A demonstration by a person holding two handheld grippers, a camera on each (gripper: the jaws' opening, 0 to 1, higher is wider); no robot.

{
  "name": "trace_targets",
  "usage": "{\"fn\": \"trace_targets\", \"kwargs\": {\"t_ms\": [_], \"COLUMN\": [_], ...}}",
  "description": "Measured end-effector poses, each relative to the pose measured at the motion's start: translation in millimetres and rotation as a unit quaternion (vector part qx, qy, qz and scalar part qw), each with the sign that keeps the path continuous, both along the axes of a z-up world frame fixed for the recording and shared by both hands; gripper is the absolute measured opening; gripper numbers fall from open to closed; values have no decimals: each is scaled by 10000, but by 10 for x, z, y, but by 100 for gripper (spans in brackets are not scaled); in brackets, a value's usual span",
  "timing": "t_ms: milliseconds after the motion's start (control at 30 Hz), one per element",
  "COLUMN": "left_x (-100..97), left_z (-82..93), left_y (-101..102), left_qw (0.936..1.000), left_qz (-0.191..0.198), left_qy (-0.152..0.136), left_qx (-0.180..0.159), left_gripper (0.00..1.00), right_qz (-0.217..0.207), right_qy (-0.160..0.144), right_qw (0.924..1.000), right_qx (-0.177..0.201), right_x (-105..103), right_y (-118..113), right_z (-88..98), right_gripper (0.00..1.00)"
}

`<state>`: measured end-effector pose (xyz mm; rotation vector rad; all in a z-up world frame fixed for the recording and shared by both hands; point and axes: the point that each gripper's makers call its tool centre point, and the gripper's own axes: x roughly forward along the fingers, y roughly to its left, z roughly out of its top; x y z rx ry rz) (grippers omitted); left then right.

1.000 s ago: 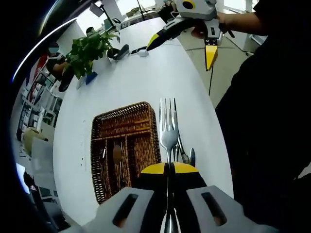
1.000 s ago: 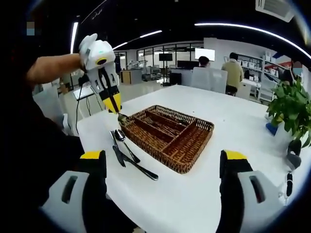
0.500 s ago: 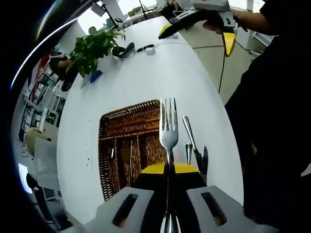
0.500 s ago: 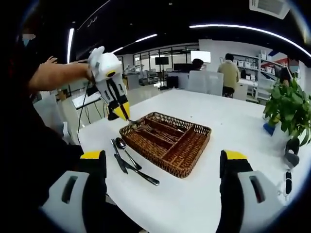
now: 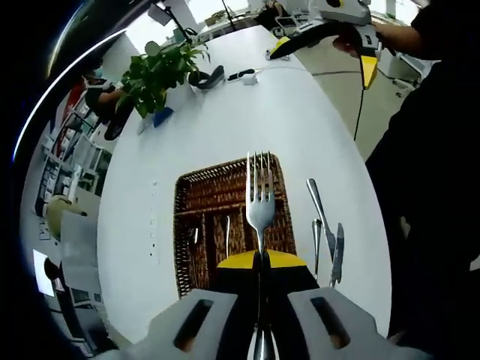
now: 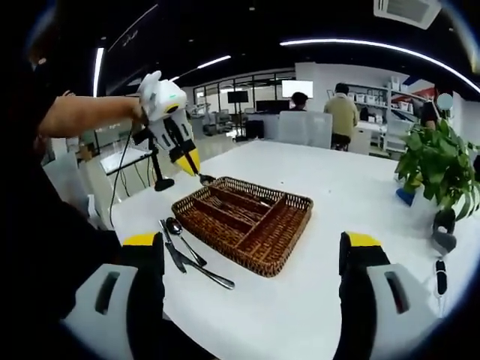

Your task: Arrange the knives, forks, and spoons in their matching storage slots by inserting each utensil handle-first until every utensil is classified and aligned in the correct compartment

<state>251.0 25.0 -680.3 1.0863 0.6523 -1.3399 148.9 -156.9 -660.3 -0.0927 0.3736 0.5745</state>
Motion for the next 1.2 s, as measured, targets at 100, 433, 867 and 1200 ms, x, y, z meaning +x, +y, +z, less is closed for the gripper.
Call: {"fn": "trace_targets", "kwargs": {"t_ms": [100,433,867,1200], "left_x": [32,233,522,790], "left_z": [71,164,333,479], "left_y": [-2,4,32,97], "left_qw": [9999,10000,9993,9989], "left_qz": [-24,-44,-135,-71], "left_qy": [101,27,-229,-354], "left_qx": [-32,54,247,285], "left_gripper": [0,0,0,0], "right_qz": [24,101,186,132], "right_qy": [12,30,10,-22], "right_qw": [10000,9999,9998,9998], "right_qx": [51,113,104,158], "right_x": [-2,15,24,26], "right_y": [38,99,127,88], "right_z": [1,38,51,70], "right_gripper": [100,100,100,100]}}
